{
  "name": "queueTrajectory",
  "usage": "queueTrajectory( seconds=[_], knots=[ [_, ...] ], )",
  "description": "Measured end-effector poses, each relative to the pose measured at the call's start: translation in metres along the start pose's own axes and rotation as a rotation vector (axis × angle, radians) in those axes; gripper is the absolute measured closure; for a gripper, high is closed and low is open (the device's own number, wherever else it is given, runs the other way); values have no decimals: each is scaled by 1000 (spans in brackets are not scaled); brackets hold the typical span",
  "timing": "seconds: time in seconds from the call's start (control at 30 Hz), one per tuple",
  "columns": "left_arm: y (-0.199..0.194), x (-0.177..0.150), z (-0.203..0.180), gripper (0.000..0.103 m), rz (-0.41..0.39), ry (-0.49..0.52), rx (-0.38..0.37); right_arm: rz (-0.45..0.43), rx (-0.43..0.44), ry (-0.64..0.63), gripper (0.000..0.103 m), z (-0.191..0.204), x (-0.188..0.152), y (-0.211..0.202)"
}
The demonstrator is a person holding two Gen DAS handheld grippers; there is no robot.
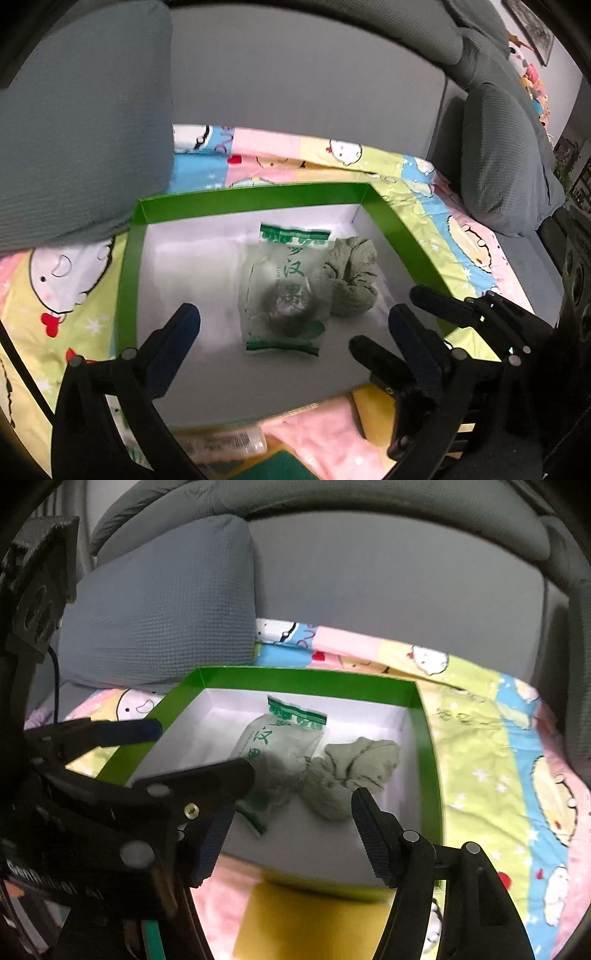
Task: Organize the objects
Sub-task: 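Open the right gripper and withdraw it from the box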
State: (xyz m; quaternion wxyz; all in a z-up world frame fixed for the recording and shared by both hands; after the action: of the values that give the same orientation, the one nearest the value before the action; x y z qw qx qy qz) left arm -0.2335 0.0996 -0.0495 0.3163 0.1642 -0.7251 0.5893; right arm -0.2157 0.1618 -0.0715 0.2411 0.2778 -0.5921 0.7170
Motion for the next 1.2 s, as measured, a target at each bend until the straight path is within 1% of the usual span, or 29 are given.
queueTrajectory(
  seconds=[0.03, 0.13, 0.37, 0.5, 0.67, 0.8, 1.0, 1.2],
  knots=[
    [-5, 0, -1, 1, -12, 1, 4, -8, -8, -5, 35, 0, -1, -6],
    [-24, -2, -6, 1, -57, 14, 19, -32, -24, -24, 24, 3, -8, -25],
    [-68, -15, -19, 1, -146, 80, 80, -72, -12, -3, 23, 11, -24, -63],
    [-94, -26, -23, 1, -183, 98, 118, -99, -3, 13, 23, 16, -32, -87],
    [-123, -41, -28, 1, -218, 99, 136, -128, 9, 22, 23, 24, -40, -114],
    [-142, -52, -32, 1, -228, 88, 130, -142, 18, 14, 22, 35, -46, -131],
    [-163, -66, -37, 1, -239, 85, 123, -154, 37, 19, 22, 42, -55, -145],
    [-167, -92, -34, 1, -200, 63, 134, -150, 76, 1, 22, 56, -68, -151]
  ],
)
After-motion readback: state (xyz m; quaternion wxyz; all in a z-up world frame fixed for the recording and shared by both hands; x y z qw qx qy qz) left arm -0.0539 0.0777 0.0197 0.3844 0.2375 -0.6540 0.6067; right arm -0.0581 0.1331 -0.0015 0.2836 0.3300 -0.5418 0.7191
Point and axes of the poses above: each gripper's, at about its wrist camera, not at the fingertips, and y roughly the way its jaws point, z to its left, x to its top, the point moved 10 cm from there along y, roughly the way its jaws point, and after that the axes turned 8 degrees about x, right-handed, at the moved point
